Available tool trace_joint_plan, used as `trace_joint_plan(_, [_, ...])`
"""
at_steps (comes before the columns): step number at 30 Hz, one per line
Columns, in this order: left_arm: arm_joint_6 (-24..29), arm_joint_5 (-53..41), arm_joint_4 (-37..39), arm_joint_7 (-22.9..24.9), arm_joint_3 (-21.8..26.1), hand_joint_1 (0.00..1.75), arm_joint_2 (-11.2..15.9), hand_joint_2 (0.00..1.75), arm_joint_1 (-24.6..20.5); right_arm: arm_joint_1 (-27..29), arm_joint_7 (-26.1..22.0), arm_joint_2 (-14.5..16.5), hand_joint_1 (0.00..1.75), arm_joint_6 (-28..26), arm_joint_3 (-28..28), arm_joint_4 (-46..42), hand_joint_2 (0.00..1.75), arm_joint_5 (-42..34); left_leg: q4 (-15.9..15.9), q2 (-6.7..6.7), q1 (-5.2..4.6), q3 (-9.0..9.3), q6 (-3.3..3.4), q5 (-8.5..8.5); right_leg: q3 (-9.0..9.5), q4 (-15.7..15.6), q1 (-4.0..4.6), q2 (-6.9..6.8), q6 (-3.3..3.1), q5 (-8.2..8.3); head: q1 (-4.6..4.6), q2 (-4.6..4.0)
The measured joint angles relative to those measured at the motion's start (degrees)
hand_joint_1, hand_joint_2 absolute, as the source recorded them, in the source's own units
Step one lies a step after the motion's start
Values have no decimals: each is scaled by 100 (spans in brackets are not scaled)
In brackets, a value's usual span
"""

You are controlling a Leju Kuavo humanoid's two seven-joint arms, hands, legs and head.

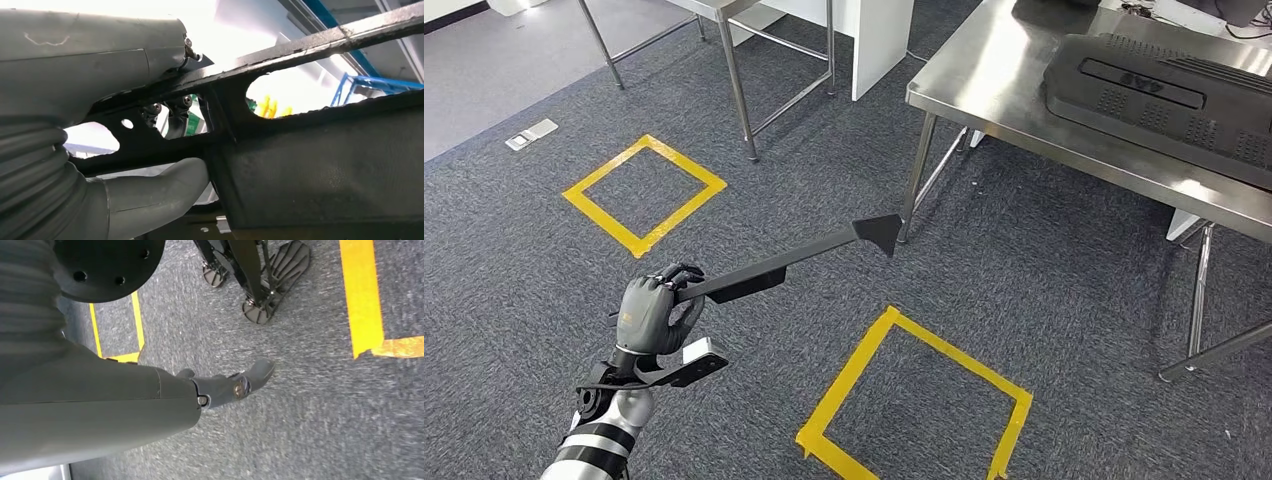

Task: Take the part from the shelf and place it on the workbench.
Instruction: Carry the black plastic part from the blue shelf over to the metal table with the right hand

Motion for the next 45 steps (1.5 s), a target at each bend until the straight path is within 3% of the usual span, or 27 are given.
trace_joint_plan(2, [1, 2, -33, 8, 6, 175, 3, 175, -1, 14, -37, 5, 0, 27, 2, 0, 175, -1, -41, 136, 0, 13, 91, 33, -126, 175, 24, -260, 26, -83, 16, 0])
trace_joint_plan(4, [1, 5, -59, 16, 12, 175, 9, 175, 10, 2, -68, 11, 0, 61, 8, 0, 175, -2, -63, 287, -11, 18, 152, 42, -438, 788, 43, -615, -5, -358, 45, 0])
trace_joint_plan(6, [1, 8, -67, 21, 15, 175, 15, 175, 38, -10, -92, 21, 0, 81, 21, 0, 175, -2, -63, 458, -32, 15, 173, 32, -796, 1513, 25, -720, -14, -616, 55, 0])
trace_joint_plan(7, [1, 7, -67, 22, 15, 175, 17, 175, 51, -9, -99, 25, 0, 87, 27, 0, 175, -3, -63, 544, -37, 15, 176, 27, -862, 1653, 16, -736, 11, -644, 55, 0])
trace_joint_plan(8, [1, 7, -67, 22, 15, 175, 17, 175, 59, -6, -104, 26, 0, 91, 33, 0, 175, -3, -62, 625, -38, 16, 174, 21, -802, 1552, 9, -759, 53, -588, 56, 0])
trace_joint_plan(10, [1, 6, -74, 22, 15, 175, 17, 175, 62, -8, -109, 22, 0, 96, 38, 0, 175, -3, -62, 764, -39, 32, 151, 5, -364, 780, 12, -938, 131, -337, 59, 0])
trace_joint_plan(12, [1, 7, -87, 23, 18, 175, 22, 175, 64, -28, -112, 20, 0, 99, 43, 0, 175, -2, -62, 890, -70, 59, 96, -27, 25, 127, 55, -1186, 121, -156, 56, 0])
trace_joint_plan(13, [1, 7, -93, 24, 20, 175, 25, 175, 65, -35, -114, 20, 0, 101, 44, 0, 175, -2, -63, 952, -87, 77, 64, -42, 96, 5, 78, -1241, 88, -120, 54, 0])
trace_joint_plan(15, [1, 9, -108, 24, 20, 175, 27, 175, 67, -34, -122, 21, 0, 109, 46, 1, 175, 1, -85, 1081, -96, 123, 2, -58, 79, -7, 103, -1120, 13, -90, 50, 0])
trace_joint_plan(16, [1, 11, -121, 25, 19, 175, 26, 175, 64, -25, -129, 21, 0, 115, 46, 2, 175, 7, -80, 1062, -81, 133, -34, -82, 89, -23, 75, -1038, -22, -74, 48, 0])
trace_joint_plan(17, [1, 14, -135, 25, 18, 175, 27, 175, 60, -18, -137, 20, 0, 122, 47, 2, 175, 13, -59, 996, -64, 132, -65, -116, 103, -42, 48, -973, -51, -62, 42, 0])
trace_joint_plan(18, [1, 27, -149, 25, 18, 175, 30, 175, 58, -17, -147, 18, 0, 130, 48, 2, 175, 19, 98, 832, -48, 68, -86, -228, 128, -59, 14, -904, -82, -53, 31, 0])
trace_joint_plan(19, [1, 40, -160, 25, 19, 175, 36, 175, 60, -19, -159, 18, 0, 136, 49, 2, 175, 25, 352, 637, -32, -50, -102, -381, 147, -70, -13, -835, -117, -46, 11, 0])
trace_joint_plan(21, [1, 95, -166, 29, 20, 175, 49, 175, 93, -36, -181, 18, 0, 146, 50, 2, 175, 31, 1111, 392, -28, -434, -112, -735, 156, -67, -2, -676, -165, -51, -17, 0])
trace_joint_plan(23, [1, 200, -165, 34, 16, 175, 65, 175, 136, -38, -195, 19, 0, 154, 50, 2, 175, 40, 1444, 352, -25, -667, -122, -741, 160, -61, 8, -491, -181, -54, -26, 0])
trace_joint_plan(25, [1, 324, -172, 19, 8, 175, 78, 175, 154, -34, -203, 18, 0, 157, 50, 2, 175, 48, 967, 282, -3, -493, -121, -341, 174, -48, 2, -313, -175, -58, -27, 0])
trace_joint_plan(27, [1, 406, -197, -17, 2, 175, 85, 175, 159, -37, -206, 18, 0, 158, 49, 2, 175, 54, 302, 23, 41, -177, -111, -51, 158, -13, 14, -165, -139, -74, -21, 0])
trace_joint_plan(29, [0, 446, -227, -47, -4, 175, 85, 175, 176, -37, -210, 18, 0, 157, 50, 2, 175, 62, 37, -117, 40, -32, -75, -33, 102, -1, 11, -40, -61, -68, -14, 0])
trace_joint_plan(31, [-1, 465, -256, -62, -12, 175, 77, 175, 185, -19, -212, 11, 0, 154, 50, 3, 175, 66, 0, 7, 18, -9, -1, -18, 39, -14, -14, 47, 18, -42, -12, 0])
trace_joint_plan(33, [-1, 480, -290, -70, -15, 175, 69, 175, 181, -5, -212, 3, 0, 150, 50, 5, 175, 66, -43, 150, 23, 14, 88, 11, -93, 177, 12, -190, 45, -125, 10, 0])
trace_joint_plan(35, [1, 492, -312, -76, -13, 175, 69, 175, 186, -16, -213, 6, 0, 152, 50, 7, 175, 66, -65, 304, 7, 26, 150, 15, -434, 829, 34, -573, 18, -396, 45, 0])
trace_joint_plan(37, [1, 502, -318, -82, -12, 175, 70, 175, 203, -29, -220, 12, 0, 162, 50, 7, 175, 66, -64, 476, -19, 24, 174, 3, -807, 1545, 16, -721, 12, -633, 60, 0])
trace_joint_plan(38, [1, 506, -318, -84, -12, 175, 70, 175, 211, -29, -224, 12, 0, 169, 50, 7, 175, 66, -64, 557, -26, 25, 177, -3, -868, 1659, 8, -745, 36, -645, 60, 0])
trace_joint_plan(39, [1, 512, -319, -84, -12, 175, 70, 175, 215, -27, -228, 11, 0, 177, 49, 7, 175, 64, -64, 630, -29, 29, 176, -9, -805, 1540, 4, -770, 75, -577, 62, 0])
trace_joint_plan(41, [1, 529, -328, -84, -11, 175, 69, 175, 217, -32, -231, 6, 0, 189, 48, 7, 175, 61, -65, 763, -36, 47, 151, -27, -367, 754, 20, -971, 136, -313, 67, 0])
trace_joint_plan(43, [1, 557, -350, -80, -8, 175, 78, 175, 220, -58, -234, 4, 0, 190, 48, 7, 175, 72, -61, 866, -72, 65, 95, -62, 21, 109, 60, -1196, 110, -131, 62, 0])
trace_joint_plan(45, [0, 586, -366, -78, -6, 175, 88, 175, 221, -63, -238, 7, 0, 183, 49, 8, 175, 95, -69, 961, -99, 104, 32, -92, 98, -7, 93, -1190, 41, -98, 43, 0])
